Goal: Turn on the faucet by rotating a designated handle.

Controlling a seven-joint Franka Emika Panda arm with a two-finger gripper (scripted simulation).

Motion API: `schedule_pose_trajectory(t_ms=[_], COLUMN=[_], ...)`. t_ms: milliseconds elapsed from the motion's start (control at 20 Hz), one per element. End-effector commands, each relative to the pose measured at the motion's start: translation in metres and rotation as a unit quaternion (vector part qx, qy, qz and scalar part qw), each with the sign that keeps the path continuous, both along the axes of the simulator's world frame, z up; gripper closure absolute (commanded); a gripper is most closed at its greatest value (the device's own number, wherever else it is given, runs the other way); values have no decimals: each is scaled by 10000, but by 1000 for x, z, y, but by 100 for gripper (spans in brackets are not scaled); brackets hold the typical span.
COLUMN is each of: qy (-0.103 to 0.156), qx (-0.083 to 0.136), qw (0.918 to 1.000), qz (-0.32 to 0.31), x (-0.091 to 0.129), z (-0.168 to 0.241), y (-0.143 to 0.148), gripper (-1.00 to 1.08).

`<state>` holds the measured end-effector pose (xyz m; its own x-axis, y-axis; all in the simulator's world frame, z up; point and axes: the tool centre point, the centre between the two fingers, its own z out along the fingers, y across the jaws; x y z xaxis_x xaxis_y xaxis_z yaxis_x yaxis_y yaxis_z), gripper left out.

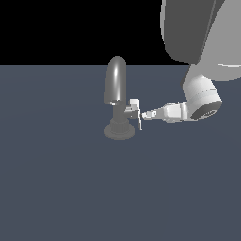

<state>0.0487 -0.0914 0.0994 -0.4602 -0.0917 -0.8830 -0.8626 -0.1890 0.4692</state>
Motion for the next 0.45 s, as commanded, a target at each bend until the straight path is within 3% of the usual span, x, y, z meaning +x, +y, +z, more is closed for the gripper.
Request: schedule_pose_trajectory(t_ms=[0, 400], qy=[242, 309], qx=[-98, -103], qw=[9996, 9994], qz=[-135, -147], x=[-2, 2], z=[-45, -61], y=[8, 9], gripper=[108, 108])
